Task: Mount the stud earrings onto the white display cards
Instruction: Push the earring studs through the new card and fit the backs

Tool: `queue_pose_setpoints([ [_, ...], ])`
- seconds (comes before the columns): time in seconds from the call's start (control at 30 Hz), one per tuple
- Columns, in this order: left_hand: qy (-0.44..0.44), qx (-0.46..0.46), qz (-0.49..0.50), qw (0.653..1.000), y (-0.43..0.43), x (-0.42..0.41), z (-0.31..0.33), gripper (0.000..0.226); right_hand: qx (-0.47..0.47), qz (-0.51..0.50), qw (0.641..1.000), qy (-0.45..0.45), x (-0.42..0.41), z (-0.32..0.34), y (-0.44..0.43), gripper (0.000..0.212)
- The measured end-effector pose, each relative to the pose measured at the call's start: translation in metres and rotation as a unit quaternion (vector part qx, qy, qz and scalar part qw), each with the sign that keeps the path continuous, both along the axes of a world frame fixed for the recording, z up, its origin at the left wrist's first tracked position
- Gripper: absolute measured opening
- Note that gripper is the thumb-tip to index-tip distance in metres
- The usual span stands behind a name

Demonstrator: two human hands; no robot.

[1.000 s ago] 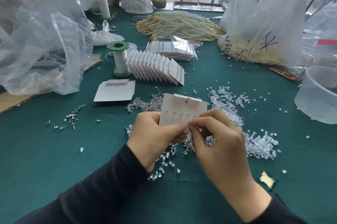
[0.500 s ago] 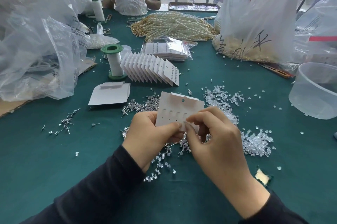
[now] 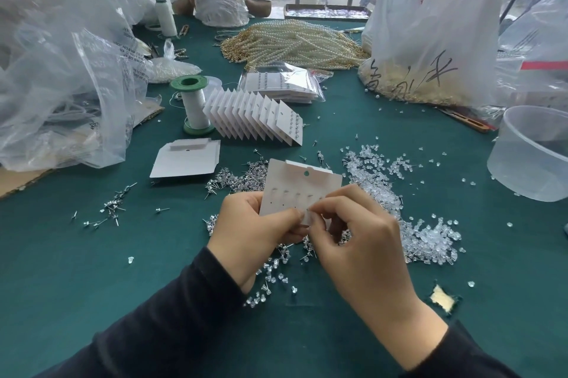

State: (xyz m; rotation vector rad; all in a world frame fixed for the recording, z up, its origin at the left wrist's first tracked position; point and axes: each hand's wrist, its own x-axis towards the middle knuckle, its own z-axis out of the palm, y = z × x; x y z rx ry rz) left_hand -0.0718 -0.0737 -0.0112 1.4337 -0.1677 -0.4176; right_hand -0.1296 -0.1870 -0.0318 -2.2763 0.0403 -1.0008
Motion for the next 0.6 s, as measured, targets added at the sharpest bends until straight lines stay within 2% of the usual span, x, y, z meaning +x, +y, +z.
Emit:
queue_pose_setpoints([
  [0.13, 0.011, -0.008, -0.006, 1.000, 0.001, 0.000, 0.002, 0.030, -0.027, 0.000, 1.000, -0.013, 0.000, -0.002, 0.001, 0.007],
  [0.33, 0.038, -0.019, -0.038, 0.998, 0.004, 0.003, 0.000, 0.032, -0.045, -0.009, 0.999, -0.023, -0.001, -0.001, 0.002, 0.007],
  [0.5, 0.058, -0.006, -0.151, 0.987, 0.008, 0.012, 0.009, 0.011, -0.026, -0.008, 1.000, 0.008, -0.003, 0.000, -0.003, 0.010],
  [0.57, 0.079, 0.000, -0.176, 0.981, 0.016, 0.020, 0.018, 0.031, -0.003, -0.013, 1.000, 0.000, -0.004, 0.003, -0.008, 0.011],
  [0.6, 0.042, 0.031, -0.158, 0.986, 0.022, 0.026, 0.021, 0.039, 0.014, -0.012, 1.000, -0.007, -0.005, 0.004, -0.009, 0.010],
])
